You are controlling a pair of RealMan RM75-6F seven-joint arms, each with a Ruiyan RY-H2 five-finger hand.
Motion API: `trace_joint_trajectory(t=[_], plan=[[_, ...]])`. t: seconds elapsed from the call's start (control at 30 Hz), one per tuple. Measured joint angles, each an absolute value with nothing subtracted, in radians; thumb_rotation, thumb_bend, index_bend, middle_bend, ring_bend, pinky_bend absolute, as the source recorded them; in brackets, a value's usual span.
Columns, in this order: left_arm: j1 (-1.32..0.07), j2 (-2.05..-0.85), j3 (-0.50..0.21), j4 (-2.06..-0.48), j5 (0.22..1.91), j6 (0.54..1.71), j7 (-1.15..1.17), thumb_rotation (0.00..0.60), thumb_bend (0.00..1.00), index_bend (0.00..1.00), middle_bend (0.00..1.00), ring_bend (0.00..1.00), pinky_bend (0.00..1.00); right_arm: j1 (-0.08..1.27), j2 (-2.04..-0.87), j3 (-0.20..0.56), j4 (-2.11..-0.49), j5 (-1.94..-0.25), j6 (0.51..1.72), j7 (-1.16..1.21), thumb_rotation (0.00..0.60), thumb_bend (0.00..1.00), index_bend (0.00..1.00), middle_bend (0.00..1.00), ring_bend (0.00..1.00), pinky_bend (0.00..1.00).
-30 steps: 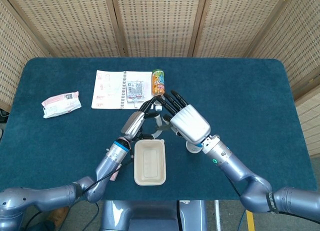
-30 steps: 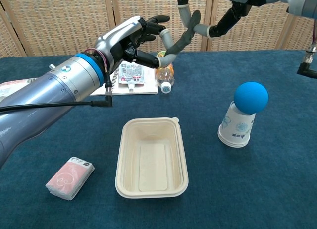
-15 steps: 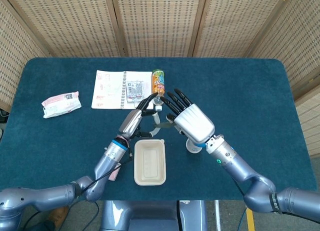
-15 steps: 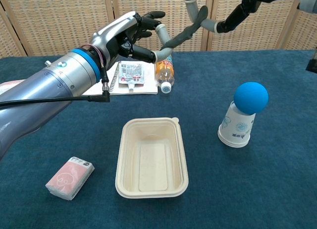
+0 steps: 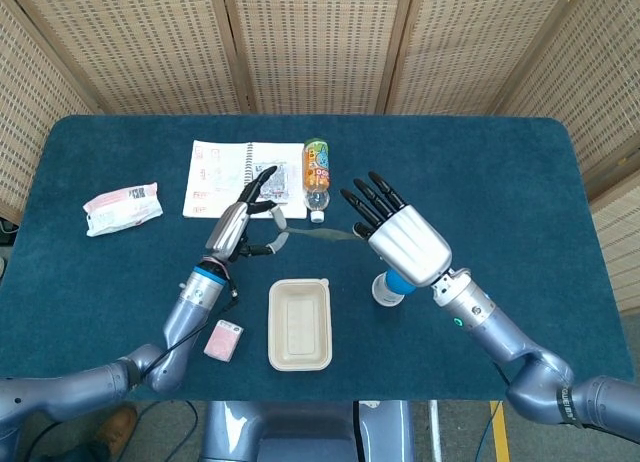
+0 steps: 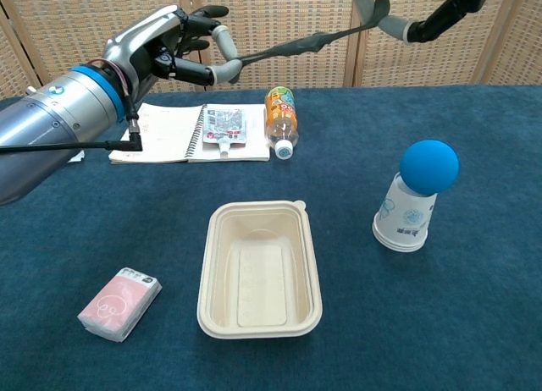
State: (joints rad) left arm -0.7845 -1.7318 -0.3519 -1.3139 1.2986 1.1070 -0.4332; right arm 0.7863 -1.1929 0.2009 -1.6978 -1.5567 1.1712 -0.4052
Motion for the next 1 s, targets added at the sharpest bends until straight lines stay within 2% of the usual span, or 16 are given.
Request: trace_joint_trajectory(t=[0.67,1.0], plan=[[-0.643,-1.520,-0.328,-1.153,1.276,1.128,-0.563,0.600,0.71,0.79,0.00,0.00,0.00,0.677,-1.115,0.169,-1.538,-1.559,1.244,-0.389,0.600,0.83,0.83,0.18,0.00,0.00],[-0.615,-1.431,-0.295,-1.171,1.301,1.108,-0.556,0.600,0.72,0.80,0.00,0.00,0.00,0.651,-1.101,0.173,-1.551,-1.558,1.267,-0.370,0.600,0.83,0.83,0.18,0.00,0.00]])
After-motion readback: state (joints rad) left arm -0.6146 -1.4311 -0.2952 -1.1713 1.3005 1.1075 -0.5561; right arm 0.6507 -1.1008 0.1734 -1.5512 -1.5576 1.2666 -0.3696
